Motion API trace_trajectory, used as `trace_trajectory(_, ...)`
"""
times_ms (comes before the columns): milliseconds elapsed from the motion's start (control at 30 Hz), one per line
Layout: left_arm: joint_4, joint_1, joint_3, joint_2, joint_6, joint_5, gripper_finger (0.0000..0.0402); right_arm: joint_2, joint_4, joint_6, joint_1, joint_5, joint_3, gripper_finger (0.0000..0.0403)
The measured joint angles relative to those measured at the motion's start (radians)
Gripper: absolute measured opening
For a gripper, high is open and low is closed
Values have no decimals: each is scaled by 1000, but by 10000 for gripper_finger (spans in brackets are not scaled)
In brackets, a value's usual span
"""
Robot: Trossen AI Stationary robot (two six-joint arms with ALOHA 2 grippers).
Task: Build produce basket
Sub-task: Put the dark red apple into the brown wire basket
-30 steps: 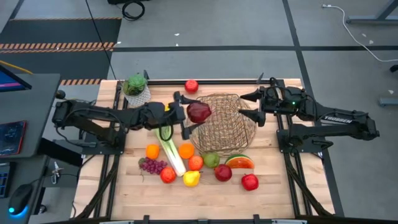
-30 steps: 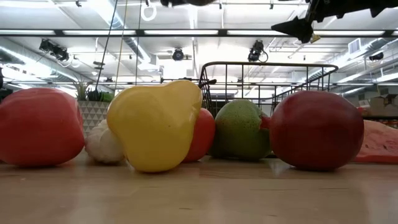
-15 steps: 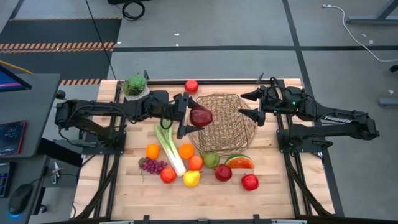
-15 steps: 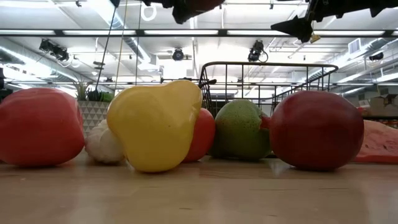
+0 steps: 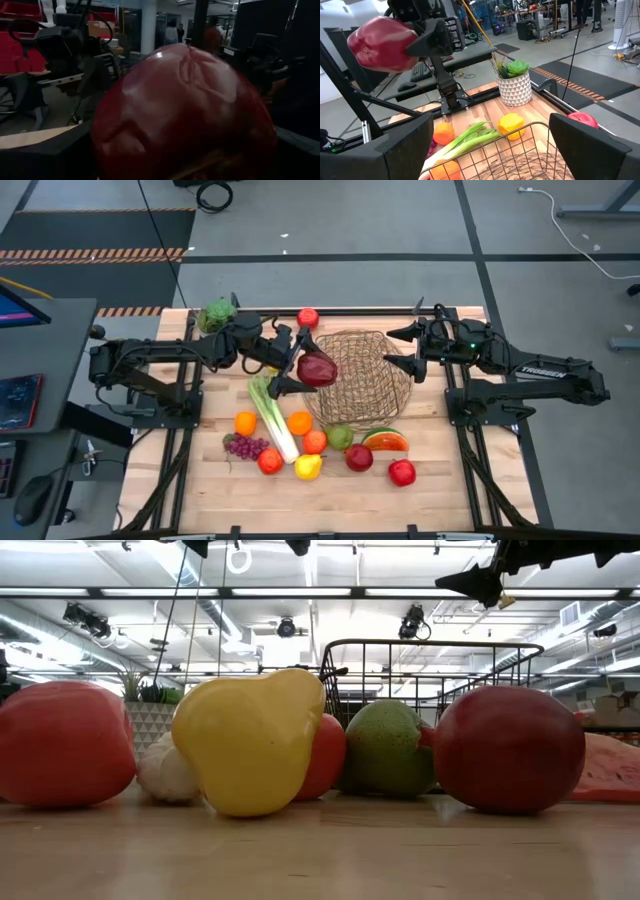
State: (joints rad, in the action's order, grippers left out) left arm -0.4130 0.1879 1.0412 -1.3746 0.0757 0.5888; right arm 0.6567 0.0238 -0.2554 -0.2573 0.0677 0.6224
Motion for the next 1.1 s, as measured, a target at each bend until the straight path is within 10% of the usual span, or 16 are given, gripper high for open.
trace_trajectory(367,-101,0,-2,-1,86,-31,400,0,0,12,0,0,0,400)
trace_trajectory(633,-227,0,-2,-1,252,-312,400,0,0,12,0,0,0,400)
trace_trajectory(1100,97,-2,-2,-1,119,-800,400,18,-8,12,0,-8,0,400)
